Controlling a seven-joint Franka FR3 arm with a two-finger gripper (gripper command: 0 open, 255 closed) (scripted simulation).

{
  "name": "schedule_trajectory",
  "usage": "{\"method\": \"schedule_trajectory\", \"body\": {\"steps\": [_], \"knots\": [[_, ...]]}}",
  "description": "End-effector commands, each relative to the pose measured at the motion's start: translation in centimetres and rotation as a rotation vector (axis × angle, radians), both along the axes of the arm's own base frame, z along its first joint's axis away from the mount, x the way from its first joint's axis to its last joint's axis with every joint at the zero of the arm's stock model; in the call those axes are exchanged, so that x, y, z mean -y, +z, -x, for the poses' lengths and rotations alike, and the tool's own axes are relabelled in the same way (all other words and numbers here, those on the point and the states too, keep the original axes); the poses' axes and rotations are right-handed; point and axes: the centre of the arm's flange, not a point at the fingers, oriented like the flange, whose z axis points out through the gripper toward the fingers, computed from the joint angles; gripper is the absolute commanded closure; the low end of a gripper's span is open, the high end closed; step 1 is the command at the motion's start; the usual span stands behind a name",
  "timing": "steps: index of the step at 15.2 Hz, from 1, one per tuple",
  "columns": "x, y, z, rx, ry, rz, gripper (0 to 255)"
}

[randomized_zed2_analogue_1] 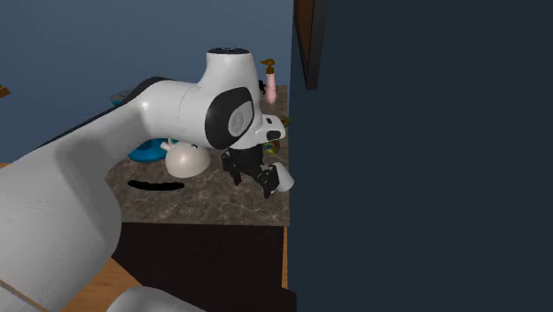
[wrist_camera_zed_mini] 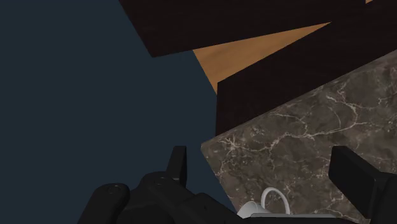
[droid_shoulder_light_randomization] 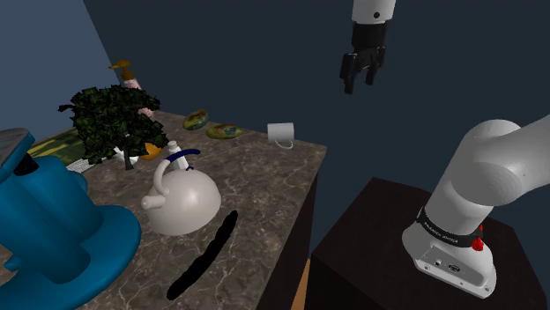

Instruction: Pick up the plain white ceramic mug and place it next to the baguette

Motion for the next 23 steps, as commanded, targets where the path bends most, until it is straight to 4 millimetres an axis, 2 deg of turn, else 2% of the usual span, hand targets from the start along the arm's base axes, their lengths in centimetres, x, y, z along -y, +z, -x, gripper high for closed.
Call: {"method": "schedule_trajectory", "body": {"steps": [1, 12, 23], "knots": [[0.0, 0.0, 0.0, 0.000, 0.000, 0.000, 0], [-4.1, -11.5, -6.6, 0.134, -0.016, 0.070, 0], [-7.4, -22.2, -14.8, 0.268, -0.032, 0.141, 0]]}}
